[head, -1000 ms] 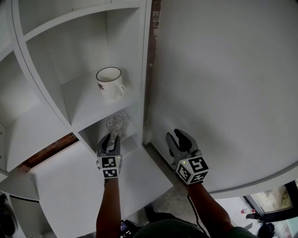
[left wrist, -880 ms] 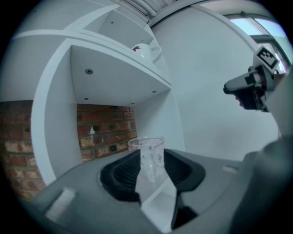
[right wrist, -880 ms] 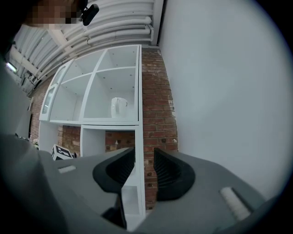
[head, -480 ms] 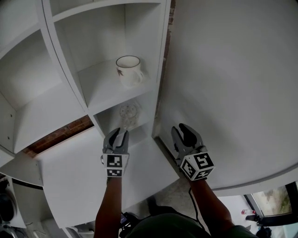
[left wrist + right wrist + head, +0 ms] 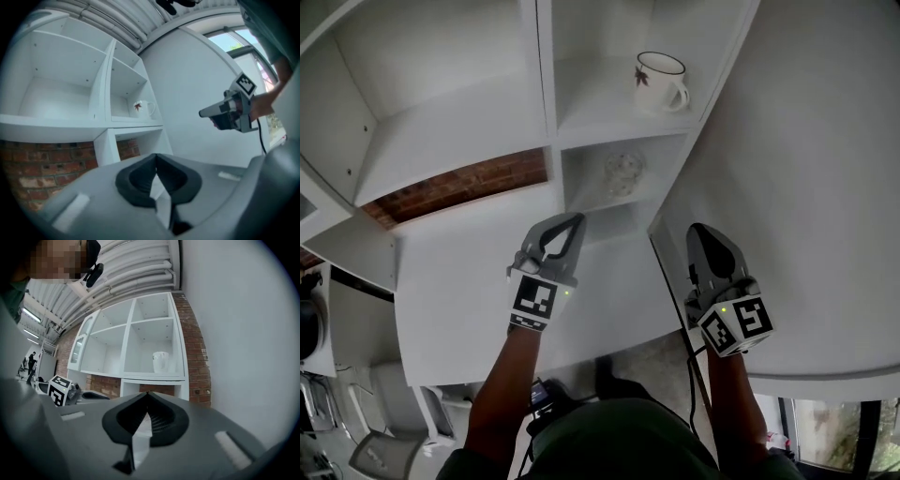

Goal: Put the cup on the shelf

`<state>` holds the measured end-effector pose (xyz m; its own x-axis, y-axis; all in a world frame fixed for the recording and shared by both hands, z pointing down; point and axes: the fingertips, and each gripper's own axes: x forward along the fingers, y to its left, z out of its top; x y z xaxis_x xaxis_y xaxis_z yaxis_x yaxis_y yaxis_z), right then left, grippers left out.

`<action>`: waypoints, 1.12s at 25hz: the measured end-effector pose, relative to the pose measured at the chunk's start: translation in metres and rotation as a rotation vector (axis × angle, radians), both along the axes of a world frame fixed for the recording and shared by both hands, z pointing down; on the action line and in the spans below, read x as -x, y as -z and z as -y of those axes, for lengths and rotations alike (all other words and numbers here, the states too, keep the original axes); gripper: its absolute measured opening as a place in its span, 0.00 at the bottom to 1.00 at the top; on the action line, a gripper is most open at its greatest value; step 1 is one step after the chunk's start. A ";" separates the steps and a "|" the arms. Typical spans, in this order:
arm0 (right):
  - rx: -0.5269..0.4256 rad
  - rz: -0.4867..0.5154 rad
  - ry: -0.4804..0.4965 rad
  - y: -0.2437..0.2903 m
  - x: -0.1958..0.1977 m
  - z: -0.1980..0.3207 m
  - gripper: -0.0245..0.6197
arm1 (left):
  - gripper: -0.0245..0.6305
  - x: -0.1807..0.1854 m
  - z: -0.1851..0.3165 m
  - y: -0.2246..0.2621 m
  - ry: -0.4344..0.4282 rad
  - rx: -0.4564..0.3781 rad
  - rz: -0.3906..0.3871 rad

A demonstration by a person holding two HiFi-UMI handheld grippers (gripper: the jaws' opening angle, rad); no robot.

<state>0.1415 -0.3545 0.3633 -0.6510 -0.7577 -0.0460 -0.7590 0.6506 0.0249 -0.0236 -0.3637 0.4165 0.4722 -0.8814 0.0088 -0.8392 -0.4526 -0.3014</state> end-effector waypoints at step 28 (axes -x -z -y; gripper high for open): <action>-0.009 -0.107 0.204 0.004 0.130 -0.101 0.05 | 0.04 0.184 -0.211 -0.016 0.186 0.110 -0.004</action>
<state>0.0117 -0.2536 0.3588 -0.7923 -0.6095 0.0255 -0.6042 0.7898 0.1051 -0.2076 -0.1529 0.4326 0.3019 -0.9472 0.1082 -0.9123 -0.3200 -0.2556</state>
